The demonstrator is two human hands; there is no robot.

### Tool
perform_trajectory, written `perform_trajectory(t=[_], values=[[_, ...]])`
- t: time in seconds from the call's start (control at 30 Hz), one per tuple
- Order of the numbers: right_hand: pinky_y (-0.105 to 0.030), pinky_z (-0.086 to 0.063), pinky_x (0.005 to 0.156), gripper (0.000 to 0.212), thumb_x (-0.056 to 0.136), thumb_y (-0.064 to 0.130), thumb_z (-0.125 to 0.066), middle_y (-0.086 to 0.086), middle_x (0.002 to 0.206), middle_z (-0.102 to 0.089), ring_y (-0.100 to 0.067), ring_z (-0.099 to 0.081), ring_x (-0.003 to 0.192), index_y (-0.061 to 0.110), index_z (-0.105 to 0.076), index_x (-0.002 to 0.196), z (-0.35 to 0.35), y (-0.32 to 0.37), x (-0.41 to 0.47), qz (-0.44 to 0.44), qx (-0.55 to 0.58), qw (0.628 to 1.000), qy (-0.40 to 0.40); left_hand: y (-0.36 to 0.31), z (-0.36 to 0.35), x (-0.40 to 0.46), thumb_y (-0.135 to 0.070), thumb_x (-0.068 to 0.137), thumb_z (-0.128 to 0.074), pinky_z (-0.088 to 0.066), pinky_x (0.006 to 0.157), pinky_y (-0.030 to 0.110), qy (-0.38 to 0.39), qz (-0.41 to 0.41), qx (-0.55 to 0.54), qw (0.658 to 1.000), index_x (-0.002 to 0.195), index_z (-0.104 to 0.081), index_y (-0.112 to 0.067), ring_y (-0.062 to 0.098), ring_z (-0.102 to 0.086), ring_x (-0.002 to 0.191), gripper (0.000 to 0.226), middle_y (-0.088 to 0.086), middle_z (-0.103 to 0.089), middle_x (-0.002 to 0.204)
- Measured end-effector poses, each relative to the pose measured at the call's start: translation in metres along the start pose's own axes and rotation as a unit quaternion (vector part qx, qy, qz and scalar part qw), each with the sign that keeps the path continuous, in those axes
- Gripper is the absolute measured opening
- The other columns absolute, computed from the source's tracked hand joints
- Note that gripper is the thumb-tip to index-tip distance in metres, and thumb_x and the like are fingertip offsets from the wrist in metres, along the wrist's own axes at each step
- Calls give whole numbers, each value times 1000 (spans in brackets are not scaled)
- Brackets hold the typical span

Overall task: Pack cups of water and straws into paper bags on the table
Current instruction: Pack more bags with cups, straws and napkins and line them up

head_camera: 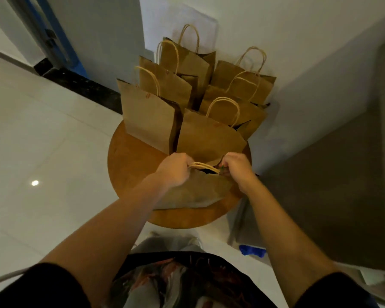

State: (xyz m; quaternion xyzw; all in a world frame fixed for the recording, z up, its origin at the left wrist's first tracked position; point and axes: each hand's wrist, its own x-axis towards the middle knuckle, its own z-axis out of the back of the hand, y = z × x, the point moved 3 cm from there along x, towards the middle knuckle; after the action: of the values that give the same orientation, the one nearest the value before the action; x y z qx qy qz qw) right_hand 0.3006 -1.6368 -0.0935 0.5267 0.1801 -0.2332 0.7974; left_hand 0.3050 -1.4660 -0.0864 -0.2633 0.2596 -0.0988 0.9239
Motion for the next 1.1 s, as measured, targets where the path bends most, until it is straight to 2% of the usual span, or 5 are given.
perform_trajectory(t=[0.2,0.4,0.57,0.73,1.1], values=[[-33,-39,69,16,80,4,-48,-15,76,-51,-23,-48,72,10,-55,67,-8,-12,-23,-17,77,996,-43,12,13,17,-12,86,-65,-37,53,22,66,-40,-11,997,83,-66,-18,11,-52,64,7,-4,-55,69],[-10,-35,49,25,83,-4,-45,0,60,-43,0,-40,51,10,-46,62,-16,-11,-62,153,77,967,-191,32,22,15,-24,81,-72,-45,70,28,63,-65,-1,996,93,-66,-18,15,-57,80,15,-1,-61,84],[-10,-43,59,32,81,-2,-54,10,65,-52,2,-49,59,25,-53,65,-61,1,-75,222,-63,971,-59,35,24,8,-20,83,-70,-49,73,35,41,-101,-4,994,74,-62,-23,20,-61,82,12,1,-63,79],[-24,-49,84,20,90,6,-55,-3,100,-69,-13,-61,90,11,-71,102,-81,15,-62,265,-155,946,-102,36,26,6,-21,85,-66,-50,77,38,29,-125,12,992,68,-55,-25,23,-61,83,21,3,-64,79],[-40,-53,85,21,94,7,-50,-9,101,-67,-21,-63,89,9,-69,104,-66,38,-40,135,-227,964,-28,34,19,7,-22,91,-59,-43,67,32,66,-117,-2,991,62,-52,-24,16,-53,66,30,-2,-52,63]])
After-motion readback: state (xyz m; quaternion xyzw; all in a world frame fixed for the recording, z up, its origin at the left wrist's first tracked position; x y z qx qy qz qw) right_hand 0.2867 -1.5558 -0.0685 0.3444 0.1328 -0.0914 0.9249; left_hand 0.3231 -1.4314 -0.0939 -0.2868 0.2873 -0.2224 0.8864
